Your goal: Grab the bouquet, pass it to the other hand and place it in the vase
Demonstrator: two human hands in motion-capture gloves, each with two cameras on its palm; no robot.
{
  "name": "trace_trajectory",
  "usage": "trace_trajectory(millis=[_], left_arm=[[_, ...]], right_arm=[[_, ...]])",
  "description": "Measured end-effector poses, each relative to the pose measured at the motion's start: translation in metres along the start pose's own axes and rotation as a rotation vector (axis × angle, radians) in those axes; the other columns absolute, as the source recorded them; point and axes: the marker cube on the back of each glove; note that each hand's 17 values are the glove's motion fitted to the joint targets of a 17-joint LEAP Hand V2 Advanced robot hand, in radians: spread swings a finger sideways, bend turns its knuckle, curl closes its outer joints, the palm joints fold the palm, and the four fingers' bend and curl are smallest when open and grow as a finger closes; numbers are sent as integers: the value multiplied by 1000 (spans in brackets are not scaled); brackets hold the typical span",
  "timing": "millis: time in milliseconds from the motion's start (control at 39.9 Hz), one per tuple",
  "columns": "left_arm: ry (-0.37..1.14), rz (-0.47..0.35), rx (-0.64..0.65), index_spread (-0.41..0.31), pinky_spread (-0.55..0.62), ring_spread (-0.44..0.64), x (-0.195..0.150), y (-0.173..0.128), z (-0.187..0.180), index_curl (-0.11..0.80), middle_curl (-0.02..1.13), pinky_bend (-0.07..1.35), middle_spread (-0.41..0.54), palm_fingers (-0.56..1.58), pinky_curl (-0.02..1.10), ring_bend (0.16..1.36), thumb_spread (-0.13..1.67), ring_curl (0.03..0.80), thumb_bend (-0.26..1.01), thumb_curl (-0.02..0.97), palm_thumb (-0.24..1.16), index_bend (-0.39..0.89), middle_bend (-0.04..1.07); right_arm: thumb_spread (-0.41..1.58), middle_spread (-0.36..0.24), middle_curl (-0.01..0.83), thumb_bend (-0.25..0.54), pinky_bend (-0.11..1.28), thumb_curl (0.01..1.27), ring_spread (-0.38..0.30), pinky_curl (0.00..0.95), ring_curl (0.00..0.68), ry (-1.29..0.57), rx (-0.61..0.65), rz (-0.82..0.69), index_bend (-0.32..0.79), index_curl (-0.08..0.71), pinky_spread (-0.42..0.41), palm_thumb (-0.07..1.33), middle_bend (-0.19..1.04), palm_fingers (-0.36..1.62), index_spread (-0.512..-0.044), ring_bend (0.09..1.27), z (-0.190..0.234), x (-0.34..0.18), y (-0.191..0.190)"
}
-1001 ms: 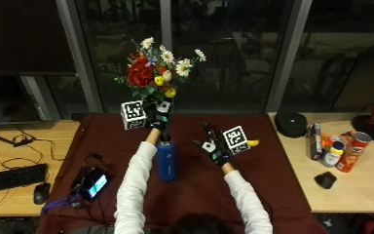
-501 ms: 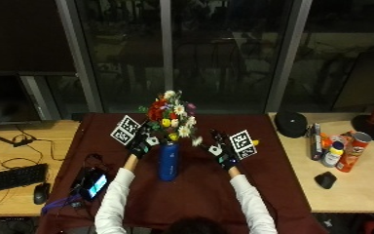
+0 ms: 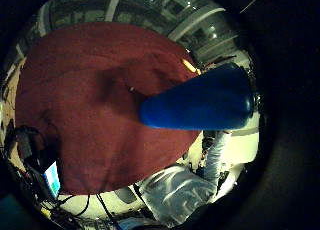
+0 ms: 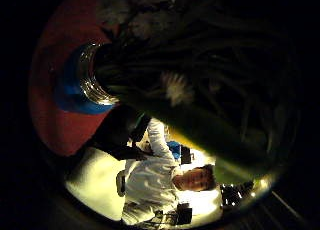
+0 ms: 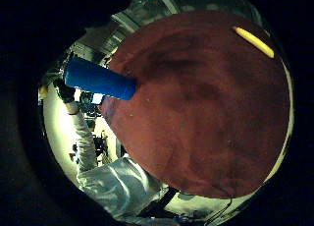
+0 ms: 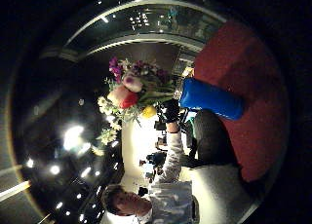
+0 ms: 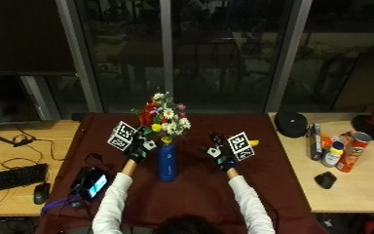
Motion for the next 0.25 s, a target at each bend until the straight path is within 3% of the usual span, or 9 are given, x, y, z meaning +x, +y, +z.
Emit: trace_trajectory(millis=[50, 150, 250], left_arm=[[-11, 4, -16, 85, 536, 525, -15, -9, 6, 168, 273, 295, 411, -247, 286, 455, 881, 288, -34, 469, 447, 39, 161], [-7, 27, -29, 87, 542, 539, -23, -12, 11, 143, 267, 286, 416, -238, 286, 453, 889, 283, -34, 453, 449, 43, 167], [-7, 30, -23, 81, 541, 548, -21, -10, 13, 124, 263, 274, 417, -227, 286, 453, 893, 281, -30, 440, 458, 50, 171]], right_arm=[[1043, -31, 316, -22, 453, 452, 19, 335, 284, -17, -42, 117, 148, 264, 255, 725, 179, 239, -366, 406, 3, -1, 5], [1043, -27, 316, -22, 446, 453, 25, 336, 284, 41, -15, 122, 147, 265, 256, 726, 183, 240, -364, 404, 4, 6, 1], [1044, -25, 315, -23, 443, 454, 27, 338, 284, -185, -184, 105, 146, 265, 256, 726, 182, 242, -364, 403, 10, -2, 10]])
